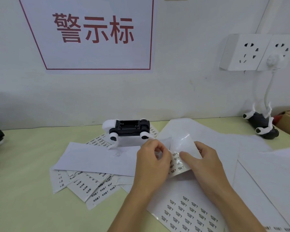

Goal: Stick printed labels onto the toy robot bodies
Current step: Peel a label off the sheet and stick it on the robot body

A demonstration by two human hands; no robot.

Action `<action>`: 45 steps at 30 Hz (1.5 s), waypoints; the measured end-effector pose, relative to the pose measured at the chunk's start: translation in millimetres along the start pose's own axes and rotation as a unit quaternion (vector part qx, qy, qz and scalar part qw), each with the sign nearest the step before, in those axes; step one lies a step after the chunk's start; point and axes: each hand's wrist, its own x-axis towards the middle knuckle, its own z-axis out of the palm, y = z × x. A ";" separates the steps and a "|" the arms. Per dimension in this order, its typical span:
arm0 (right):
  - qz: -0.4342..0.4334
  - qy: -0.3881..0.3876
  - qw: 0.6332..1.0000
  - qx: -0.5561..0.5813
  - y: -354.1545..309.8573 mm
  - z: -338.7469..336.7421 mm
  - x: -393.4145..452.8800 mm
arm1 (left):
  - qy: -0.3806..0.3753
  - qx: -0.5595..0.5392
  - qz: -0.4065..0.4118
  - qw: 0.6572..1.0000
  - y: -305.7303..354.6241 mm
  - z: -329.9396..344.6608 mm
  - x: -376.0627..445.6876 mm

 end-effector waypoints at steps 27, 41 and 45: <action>-0.173 -0.048 0.983 -0.020 -11.5 36.3 -18.5 | 0.077 -0.089 -0.024 0.993 0.7 -3.5 -0.6; -0.046 -0.048 0.994 0.088 -11.5 26.0 -13.7 | 0.022 -0.115 0.000 0.993 4.5 -4.3 -3.2; -0.004 -0.037 0.990 0.137 -9.1 23.7 -7.9 | 0.030 -0.107 -0.015 0.994 3.5 -4.2 -1.2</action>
